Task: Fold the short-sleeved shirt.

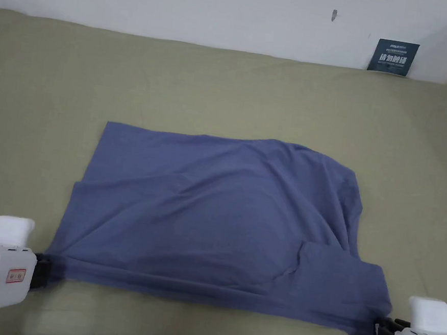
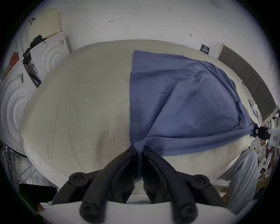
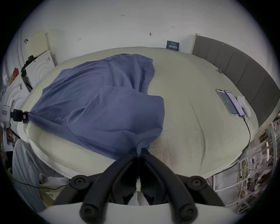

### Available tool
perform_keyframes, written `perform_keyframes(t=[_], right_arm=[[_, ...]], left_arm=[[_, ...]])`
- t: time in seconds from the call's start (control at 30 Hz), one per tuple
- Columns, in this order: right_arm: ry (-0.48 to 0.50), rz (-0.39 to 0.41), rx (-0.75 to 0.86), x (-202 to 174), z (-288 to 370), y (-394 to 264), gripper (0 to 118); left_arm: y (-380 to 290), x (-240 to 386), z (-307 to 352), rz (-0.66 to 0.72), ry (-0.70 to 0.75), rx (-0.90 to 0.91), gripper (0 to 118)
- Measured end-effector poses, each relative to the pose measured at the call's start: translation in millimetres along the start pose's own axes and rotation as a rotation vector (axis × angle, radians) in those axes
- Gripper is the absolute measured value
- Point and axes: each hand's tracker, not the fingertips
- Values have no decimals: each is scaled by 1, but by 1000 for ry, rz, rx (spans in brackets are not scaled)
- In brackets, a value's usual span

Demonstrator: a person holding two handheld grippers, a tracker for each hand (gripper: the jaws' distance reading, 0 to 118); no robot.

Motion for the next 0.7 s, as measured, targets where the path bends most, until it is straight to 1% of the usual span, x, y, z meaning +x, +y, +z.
perform_keyframes(t=[0.07, 0.1, 0.13, 0.3, 0.4, 0.5, 0.53, 0.6, 0.7], right_arm=[[-6, -5, 36, -2, 8, 9, 3], [6, -15, 48, 6, 9, 16, 3], [4, -11, 62, 7, 11, 25, 3], [-16, 28, 119, 2, 4, 78, 3], [-30, 58, 125, 0, -16, 113, 3], [-34, 49, 111, 3, -42, 144, 3], [-37, 43, 100, 4, -52, 154, 3], [-42, 39, 86, 5, -72, 169, 3], [-39, 25, 60, 5, -94, 182, 3]], left_arm=[[8, -8, 2, 5, -13, 20, 9], [14, -12, 3, 4, -18, 31, 9], [9, 13, 24, 5, -19, 40, 9], [48, 14, 28, 23, -45, 72, 9], [79, 14, 16, 17, -35, 85, 9], [109, 17, -3, 35, -31, 82, 8], [119, 14, -12, 38, -10, 89, 7], [136, 16, -26, 37, 1, 84, 3], [150, 18, -47, 44, 0, 72, 2]])
